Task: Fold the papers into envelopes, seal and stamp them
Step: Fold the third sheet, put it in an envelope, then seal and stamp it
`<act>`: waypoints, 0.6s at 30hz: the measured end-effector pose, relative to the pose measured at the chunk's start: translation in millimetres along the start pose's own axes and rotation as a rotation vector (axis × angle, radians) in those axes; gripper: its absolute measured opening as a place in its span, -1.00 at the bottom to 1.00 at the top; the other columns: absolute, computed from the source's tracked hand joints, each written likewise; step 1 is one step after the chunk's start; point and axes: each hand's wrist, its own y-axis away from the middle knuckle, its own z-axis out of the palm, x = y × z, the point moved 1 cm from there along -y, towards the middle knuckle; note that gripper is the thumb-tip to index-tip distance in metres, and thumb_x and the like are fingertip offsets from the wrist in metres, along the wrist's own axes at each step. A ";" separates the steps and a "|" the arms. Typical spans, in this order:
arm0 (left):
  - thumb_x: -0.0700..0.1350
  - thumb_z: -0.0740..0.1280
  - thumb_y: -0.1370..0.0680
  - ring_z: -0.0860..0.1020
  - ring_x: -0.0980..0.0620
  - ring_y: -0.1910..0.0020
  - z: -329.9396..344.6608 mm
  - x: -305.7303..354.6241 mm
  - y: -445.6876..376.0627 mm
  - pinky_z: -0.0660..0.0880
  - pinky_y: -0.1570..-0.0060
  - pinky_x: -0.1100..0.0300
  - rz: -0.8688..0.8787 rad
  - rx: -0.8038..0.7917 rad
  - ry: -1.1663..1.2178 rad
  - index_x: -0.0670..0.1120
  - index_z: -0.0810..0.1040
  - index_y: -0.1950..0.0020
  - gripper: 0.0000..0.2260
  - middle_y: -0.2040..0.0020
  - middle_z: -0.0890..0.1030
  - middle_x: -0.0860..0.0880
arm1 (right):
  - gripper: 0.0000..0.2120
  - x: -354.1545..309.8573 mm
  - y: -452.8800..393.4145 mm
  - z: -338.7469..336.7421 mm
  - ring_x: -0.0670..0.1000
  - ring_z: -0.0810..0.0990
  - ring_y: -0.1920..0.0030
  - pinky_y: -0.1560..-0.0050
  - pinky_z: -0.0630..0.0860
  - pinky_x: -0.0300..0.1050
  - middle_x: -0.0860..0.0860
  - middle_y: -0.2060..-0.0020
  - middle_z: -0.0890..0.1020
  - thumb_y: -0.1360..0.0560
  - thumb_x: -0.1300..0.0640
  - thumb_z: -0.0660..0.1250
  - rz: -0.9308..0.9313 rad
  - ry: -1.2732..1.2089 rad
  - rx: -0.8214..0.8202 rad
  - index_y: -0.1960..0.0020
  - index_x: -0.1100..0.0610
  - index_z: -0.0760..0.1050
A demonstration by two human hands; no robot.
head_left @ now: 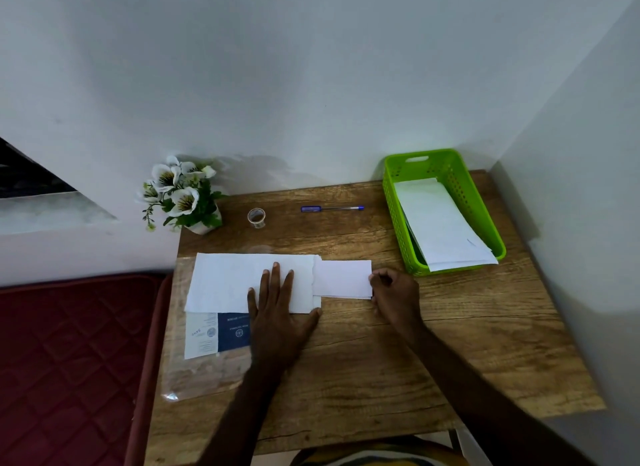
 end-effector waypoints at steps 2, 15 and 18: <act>0.54 0.04 -0.47 -0.19 -0.01 -0.66 -0.5 1.0 -0.7 -0.25 -0.59 -0.16 0.000 -0.006 -0.013 0.13 -0.03 -0.67 -0.12 -0.68 -0.18 0.05 | -0.83 -2.2 -0.4 6.9 0.02 0.60 0.40 0.24 0.63 0.09 -0.07 0.44 0.64 -0.50 0.16 0.39 -0.010 -0.003 -0.024 0.23 -0.03 0.65; 0.63 -0.16 -0.39 -0.28 -0.01 -0.64 -3.5 -1.3 -7.0 -0.26 -0.58 -0.20 -0.004 -0.076 -0.038 0.22 -0.07 -0.65 -0.09 -0.66 -0.29 0.06 | -0.89 -27.6 -6.1 40.7 0.01 0.65 0.10 0.04 0.59 -0.07 -0.03 0.13 0.72 -0.54 0.14 0.37 -0.099 0.214 -0.148 0.11 0.05 0.68; 0.59 -0.01 -0.42 -0.29 0.00 -0.64 -4.1 -1.2 -9.8 -0.30 -0.58 -0.17 -0.008 -0.086 -0.022 0.22 -0.08 -0.65 -0.12 -0.66 -0.29 0.07 | -0.89 -29.9 -9.2 43.0 0.03 0.64 0.07 0.04 0.56 -0.10 0.00 0.10 0.71 -0.55 0.14 0.36 -0.112 0.259 -0.172 0.10 0.06 0.66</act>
